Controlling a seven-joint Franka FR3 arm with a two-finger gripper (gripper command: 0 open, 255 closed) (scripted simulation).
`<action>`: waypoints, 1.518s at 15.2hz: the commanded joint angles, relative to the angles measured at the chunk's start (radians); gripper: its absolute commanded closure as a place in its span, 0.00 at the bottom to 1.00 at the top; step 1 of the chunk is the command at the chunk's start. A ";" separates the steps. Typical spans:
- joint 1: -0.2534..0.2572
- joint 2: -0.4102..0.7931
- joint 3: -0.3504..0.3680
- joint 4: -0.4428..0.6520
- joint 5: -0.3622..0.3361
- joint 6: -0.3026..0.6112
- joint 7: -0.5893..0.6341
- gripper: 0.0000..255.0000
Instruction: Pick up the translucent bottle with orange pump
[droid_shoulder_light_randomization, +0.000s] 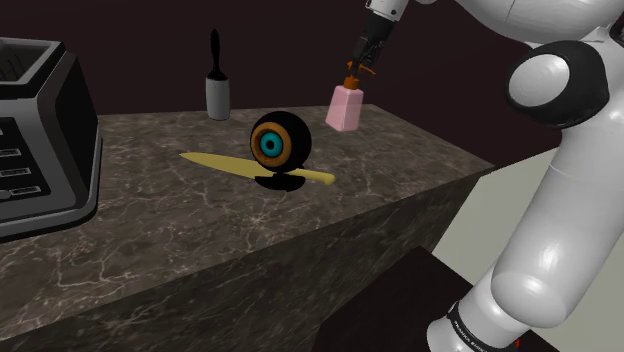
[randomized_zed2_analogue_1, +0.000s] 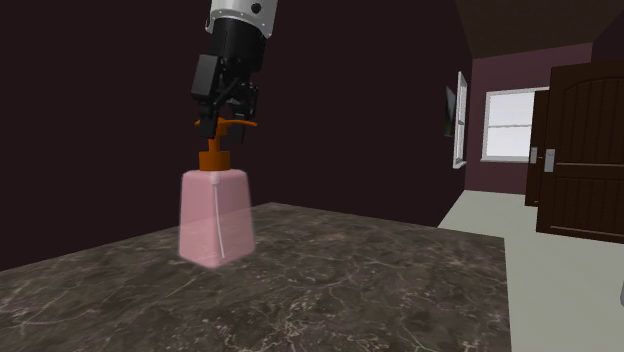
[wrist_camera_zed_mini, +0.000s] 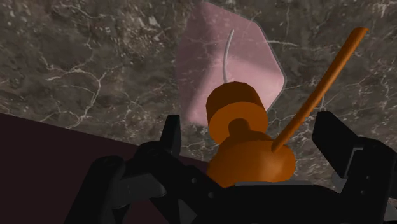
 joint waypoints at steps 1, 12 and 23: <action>0.002 -0.006 0.001 -0.017 -0.002 0.012 0.000 0.00; 0.000 0.002 0.000 0.008 0.000 -0.005 0.002 1.00; -0.049 0.152 -0.006 0.389 0.053 -0.240 0.018 1.00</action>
